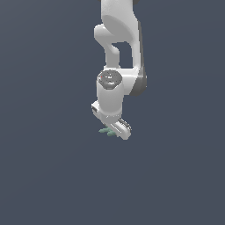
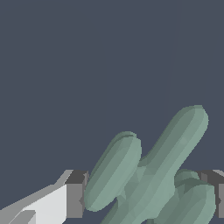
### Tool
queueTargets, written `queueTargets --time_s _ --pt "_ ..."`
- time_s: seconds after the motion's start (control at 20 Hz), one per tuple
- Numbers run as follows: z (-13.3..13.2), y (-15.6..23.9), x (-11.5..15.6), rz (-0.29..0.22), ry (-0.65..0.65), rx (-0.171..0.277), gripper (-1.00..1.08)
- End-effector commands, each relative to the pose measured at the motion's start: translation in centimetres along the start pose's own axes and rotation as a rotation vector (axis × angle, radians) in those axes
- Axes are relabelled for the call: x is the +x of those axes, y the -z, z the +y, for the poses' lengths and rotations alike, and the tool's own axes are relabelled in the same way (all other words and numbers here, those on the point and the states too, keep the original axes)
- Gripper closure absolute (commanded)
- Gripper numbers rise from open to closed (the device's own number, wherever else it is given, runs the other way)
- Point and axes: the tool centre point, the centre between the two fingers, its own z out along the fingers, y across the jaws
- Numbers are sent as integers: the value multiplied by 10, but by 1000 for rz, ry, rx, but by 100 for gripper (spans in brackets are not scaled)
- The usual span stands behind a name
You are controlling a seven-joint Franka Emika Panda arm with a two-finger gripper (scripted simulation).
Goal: Pick up the object and move it to a goal position.
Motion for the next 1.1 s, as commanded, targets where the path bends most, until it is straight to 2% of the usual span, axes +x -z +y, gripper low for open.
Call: queueTargets --time_s 0.0,0.6,1.05 --pt "-6 26 5 0 0 0 108" --pt "-36 144 28 1 0 -1 108" --pt "-52 199 40 0 1 0 108"
